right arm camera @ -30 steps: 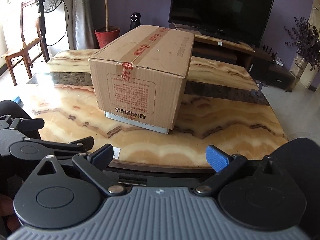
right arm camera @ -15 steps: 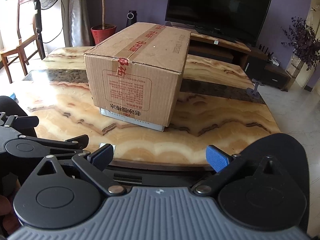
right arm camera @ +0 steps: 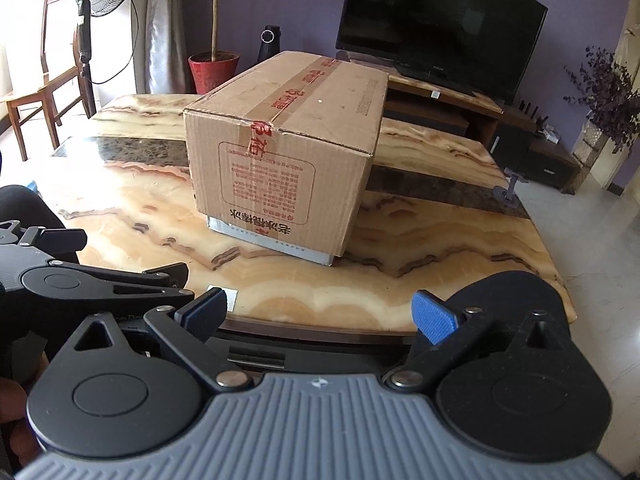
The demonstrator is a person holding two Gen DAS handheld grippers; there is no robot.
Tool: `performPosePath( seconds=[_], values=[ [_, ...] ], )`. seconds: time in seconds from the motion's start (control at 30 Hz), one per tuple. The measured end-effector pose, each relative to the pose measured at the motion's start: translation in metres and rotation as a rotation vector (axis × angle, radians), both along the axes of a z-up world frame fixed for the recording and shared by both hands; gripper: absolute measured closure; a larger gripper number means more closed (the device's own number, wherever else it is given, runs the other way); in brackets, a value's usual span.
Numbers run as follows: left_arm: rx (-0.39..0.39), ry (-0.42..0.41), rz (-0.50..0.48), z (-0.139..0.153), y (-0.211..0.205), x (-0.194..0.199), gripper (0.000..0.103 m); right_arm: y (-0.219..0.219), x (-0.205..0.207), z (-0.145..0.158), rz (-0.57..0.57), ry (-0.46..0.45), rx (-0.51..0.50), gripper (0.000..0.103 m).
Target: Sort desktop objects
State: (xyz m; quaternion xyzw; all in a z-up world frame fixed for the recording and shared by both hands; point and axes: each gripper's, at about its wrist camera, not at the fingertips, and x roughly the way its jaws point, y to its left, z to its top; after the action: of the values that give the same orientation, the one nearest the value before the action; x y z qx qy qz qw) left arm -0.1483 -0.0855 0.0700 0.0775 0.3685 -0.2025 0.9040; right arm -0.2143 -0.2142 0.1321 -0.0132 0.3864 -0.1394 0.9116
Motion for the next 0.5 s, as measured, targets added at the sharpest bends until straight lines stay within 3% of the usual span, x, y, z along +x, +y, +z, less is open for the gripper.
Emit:
performPosePath(
  seconds=[0.27,0.5],
  values=[
    [-0.044,-0.026,0.004,0.008,0.01,-0.01,0.001,0.008,-0.011,0.01,0.02,-0.029,-0.007,0.004],
    [-0.064,-0.034,0.01,0.011,0.013,-0.013,0.001,0.005,-0.013,0.011,0.013,-0.032,0.046,0.004]
  ],
)
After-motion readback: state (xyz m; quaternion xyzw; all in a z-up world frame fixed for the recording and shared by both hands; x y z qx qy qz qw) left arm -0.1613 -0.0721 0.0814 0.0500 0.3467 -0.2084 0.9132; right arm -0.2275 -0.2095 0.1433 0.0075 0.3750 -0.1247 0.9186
